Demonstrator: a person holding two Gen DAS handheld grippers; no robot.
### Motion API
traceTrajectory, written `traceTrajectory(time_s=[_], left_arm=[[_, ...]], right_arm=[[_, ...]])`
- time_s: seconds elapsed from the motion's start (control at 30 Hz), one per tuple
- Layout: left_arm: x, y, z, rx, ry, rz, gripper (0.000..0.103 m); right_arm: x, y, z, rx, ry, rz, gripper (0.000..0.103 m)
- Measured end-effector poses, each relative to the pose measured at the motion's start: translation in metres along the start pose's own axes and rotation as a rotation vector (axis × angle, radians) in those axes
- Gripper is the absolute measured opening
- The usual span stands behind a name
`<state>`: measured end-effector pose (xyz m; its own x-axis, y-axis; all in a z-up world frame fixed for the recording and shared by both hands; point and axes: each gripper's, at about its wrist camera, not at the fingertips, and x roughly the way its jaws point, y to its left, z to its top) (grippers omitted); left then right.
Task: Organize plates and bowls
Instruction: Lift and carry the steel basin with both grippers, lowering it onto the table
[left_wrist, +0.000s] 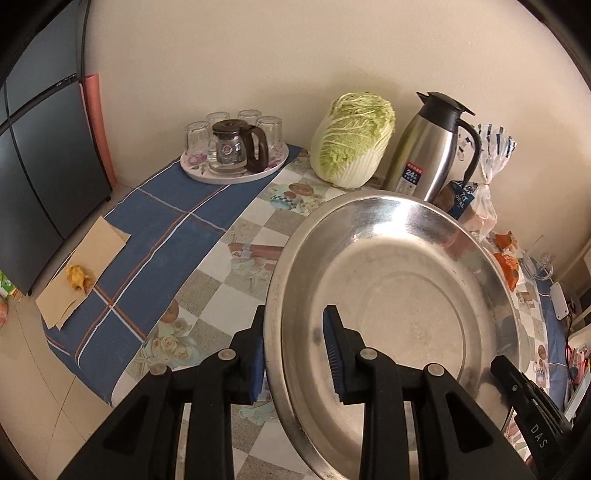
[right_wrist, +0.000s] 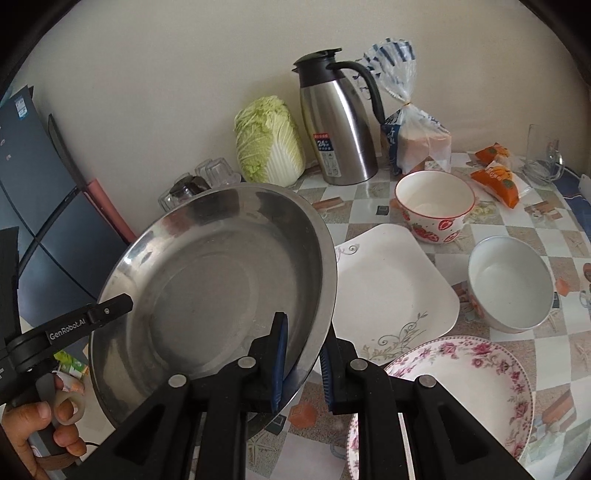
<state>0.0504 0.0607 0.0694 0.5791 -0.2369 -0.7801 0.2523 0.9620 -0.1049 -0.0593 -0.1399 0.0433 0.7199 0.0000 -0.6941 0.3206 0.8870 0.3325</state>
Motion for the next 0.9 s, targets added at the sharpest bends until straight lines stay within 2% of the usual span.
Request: traceTrajectory(time_s=[0.2, 0.4, 0.63, 0.9], left_arm=[[0.0, -0.04, 0.011, 0.043, -0.002, -0.039, 0.03], [0.014, -0.074, 0.011, 0.087, 0.035, -0.068, 0.03], [0.038, -0.103, 0.004, 0.118, 0.095, -0.073, 0.03], [0.067, -0.117, -0.003, 0.13, 0.162, -0.059, 0.03]], right_arm=[[-0.022, -0.034, 0.013, 0.094, -0.063, -0.019, 0.017], [-0.035, -0.068, 0.018, 0.186, -0.104, -0.046, 0.017], [-0.038, -0.1, 0.02, 0.253, -0.111, -0.1, 0.017], [-0.026, -0.125, 0.018, 0.312, -0.079, -0.122, 0.018]])
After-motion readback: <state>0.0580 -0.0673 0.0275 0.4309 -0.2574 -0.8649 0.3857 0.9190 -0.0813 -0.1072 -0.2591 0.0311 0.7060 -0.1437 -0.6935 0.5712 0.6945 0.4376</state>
